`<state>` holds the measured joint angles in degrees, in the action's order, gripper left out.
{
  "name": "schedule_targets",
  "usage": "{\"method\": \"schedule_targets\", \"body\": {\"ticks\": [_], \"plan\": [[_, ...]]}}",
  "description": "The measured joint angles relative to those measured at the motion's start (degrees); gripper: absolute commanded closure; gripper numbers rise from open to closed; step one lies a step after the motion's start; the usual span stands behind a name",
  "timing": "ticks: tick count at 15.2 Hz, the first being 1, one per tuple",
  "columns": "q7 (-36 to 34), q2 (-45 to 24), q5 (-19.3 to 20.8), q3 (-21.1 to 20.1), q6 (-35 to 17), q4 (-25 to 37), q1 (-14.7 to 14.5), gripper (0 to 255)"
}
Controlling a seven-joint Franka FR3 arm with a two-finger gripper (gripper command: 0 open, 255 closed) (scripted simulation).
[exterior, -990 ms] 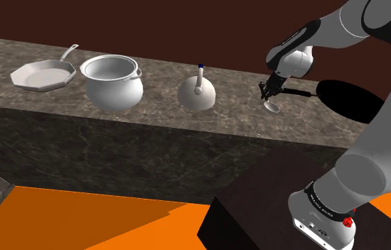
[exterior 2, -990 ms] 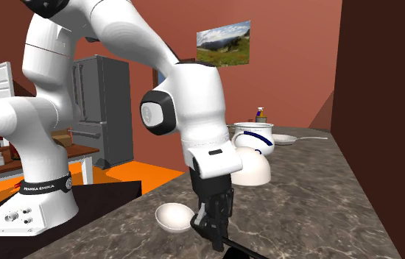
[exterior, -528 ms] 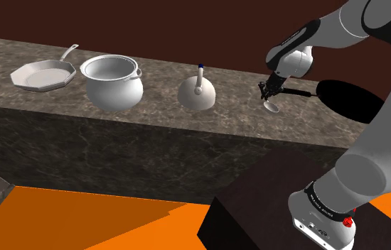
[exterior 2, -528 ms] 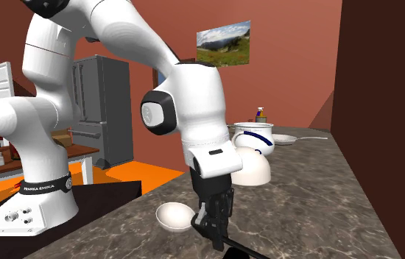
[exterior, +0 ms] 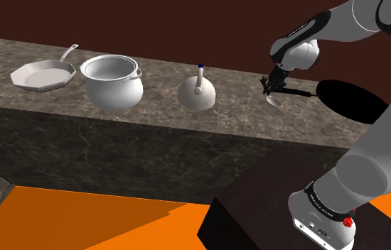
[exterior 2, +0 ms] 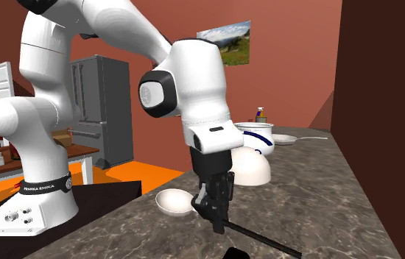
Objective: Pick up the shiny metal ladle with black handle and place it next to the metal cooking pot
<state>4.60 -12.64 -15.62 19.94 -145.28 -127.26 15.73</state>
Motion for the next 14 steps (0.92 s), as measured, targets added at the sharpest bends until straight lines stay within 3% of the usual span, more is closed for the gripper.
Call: {"method": "schedule_targets", "body": {"ticks": [14], "plan": [[-4.8, 7.3, 6.0, 1.6, 9.3, 2.8, -1.0, 255]]}}
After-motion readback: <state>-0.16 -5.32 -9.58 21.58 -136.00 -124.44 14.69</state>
